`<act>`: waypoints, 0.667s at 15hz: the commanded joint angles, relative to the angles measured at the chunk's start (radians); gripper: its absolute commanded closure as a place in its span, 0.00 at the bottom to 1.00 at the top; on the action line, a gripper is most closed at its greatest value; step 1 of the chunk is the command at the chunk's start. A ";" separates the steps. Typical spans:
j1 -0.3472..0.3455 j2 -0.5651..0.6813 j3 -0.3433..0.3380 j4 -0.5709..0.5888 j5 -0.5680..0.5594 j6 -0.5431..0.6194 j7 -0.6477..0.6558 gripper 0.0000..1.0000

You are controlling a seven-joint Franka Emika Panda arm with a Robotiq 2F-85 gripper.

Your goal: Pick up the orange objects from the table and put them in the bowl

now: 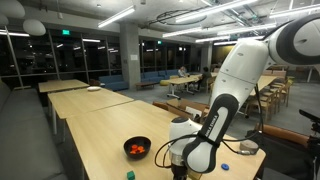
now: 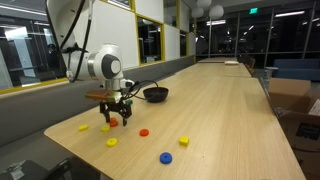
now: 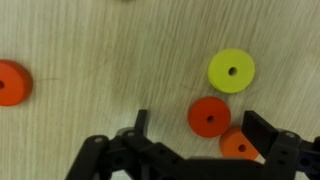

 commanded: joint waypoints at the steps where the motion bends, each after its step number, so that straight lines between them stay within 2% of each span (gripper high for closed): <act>1: 0.029 -0.004 -0.026 0.004 -0.020 0.021 0.037 0.34; 7: 0.043 -0.020 -0.047 0.000 -0.028 0.021 0.056 0.81; 8: 0.044 -0.025 -0.048 0.000 -0.029 0.019 0.060 0.75; 10: 0.054 -0.033 -0.063 0.001 -0.037 0.012 0.076 0.74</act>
